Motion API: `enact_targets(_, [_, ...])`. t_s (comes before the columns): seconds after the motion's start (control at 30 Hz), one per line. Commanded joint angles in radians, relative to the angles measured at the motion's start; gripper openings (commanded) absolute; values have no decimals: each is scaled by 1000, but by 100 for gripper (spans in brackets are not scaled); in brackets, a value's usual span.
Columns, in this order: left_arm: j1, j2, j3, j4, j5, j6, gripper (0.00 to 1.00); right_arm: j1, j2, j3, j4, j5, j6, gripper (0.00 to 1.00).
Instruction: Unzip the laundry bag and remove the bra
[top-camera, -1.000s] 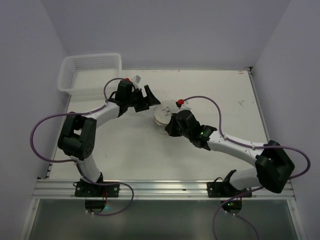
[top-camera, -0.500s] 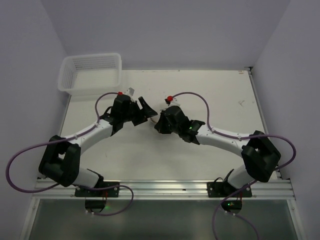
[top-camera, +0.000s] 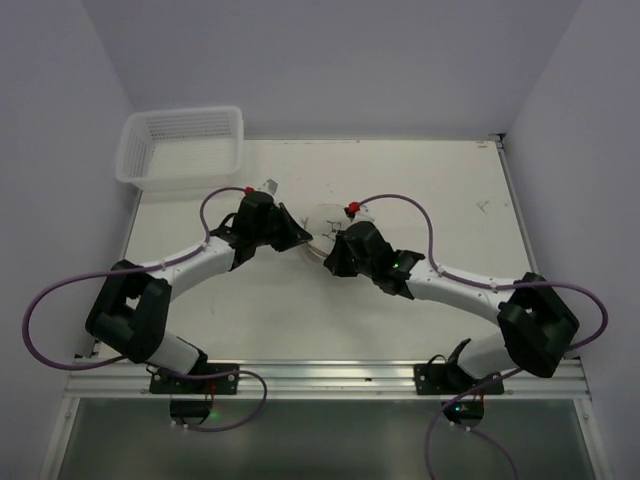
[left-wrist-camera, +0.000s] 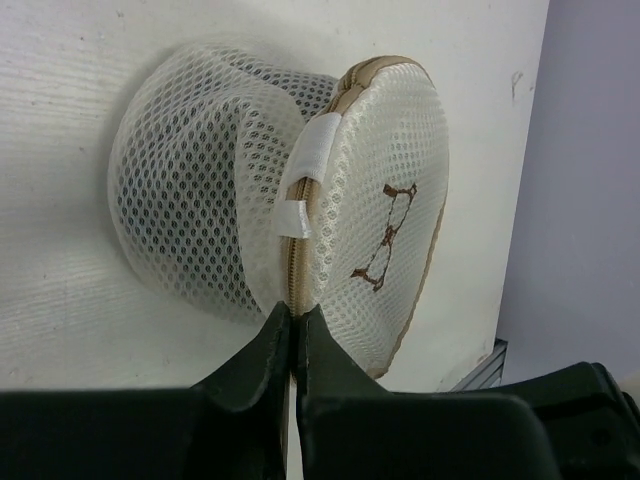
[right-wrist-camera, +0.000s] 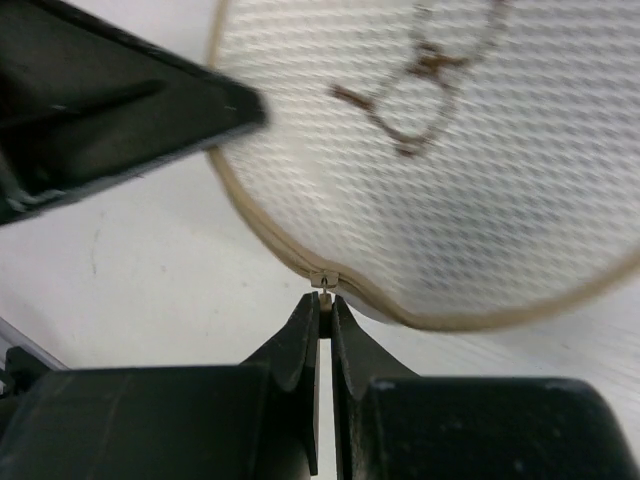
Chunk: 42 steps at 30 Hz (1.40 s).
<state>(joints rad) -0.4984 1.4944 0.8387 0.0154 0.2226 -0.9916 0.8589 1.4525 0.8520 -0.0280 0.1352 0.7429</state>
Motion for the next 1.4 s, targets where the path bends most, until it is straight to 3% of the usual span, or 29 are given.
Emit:
enact_targets(0.0, [24,9,49,-14,-57,82,0,-99,-147,-102,-15,14,-39,0])
enact_targets(0.17, [75,67,132,-83,36,284,0,-260,-241,-189,-56,-51,-140,0])
enact_targets(0.3, [100,139,235,-107,109,421,0,-273,-225,-142,-110,-124,-180,0])
enact_targets(0.43, [112,271,422,-150,133,472,4,-252,-167,-78,-66,-267,-104,0])
enact_targets(0.5, [113,314,485,-163,126,456,12,-201,-115,-44,-35,-281,-77,0])
enact_targets(0.53, [115,349,512,-161,130,429,24,-184,-95,2,-30,-284,-68,0])
enact_targets(0.6, [116,366,566,-143,147,397,38,-127,-31,54,-20,-284,-37,0])
enact_targets(0.63, [118,366,573,-134,152,368,55,-114,-11,100,-13,-284,-27,0])
enact_targets(0.77, [116,299,539,-150,108,318,89,-74,66,174,16,-264,33,0])
enact_targets(0.83, [119,229,475,-193,60,288,95,-70,88,194,22,-246,30,0])
enact_targets(1.0, [110,93,253,-129,95,197,93,-69,94,196,22,-226,4,0])
enact_targets(1.2, [37,9,152,-120,97,150,82,-69,88,168,22,-210,-2,0])
enact_targets(1.3, [14,4,112,-118,73,137,70,-69,85,160,22,-207,4,0])
enact_targets(1.37, [8,6,94,-112,72,128,52,-67,77,147,22,-197,3,0])
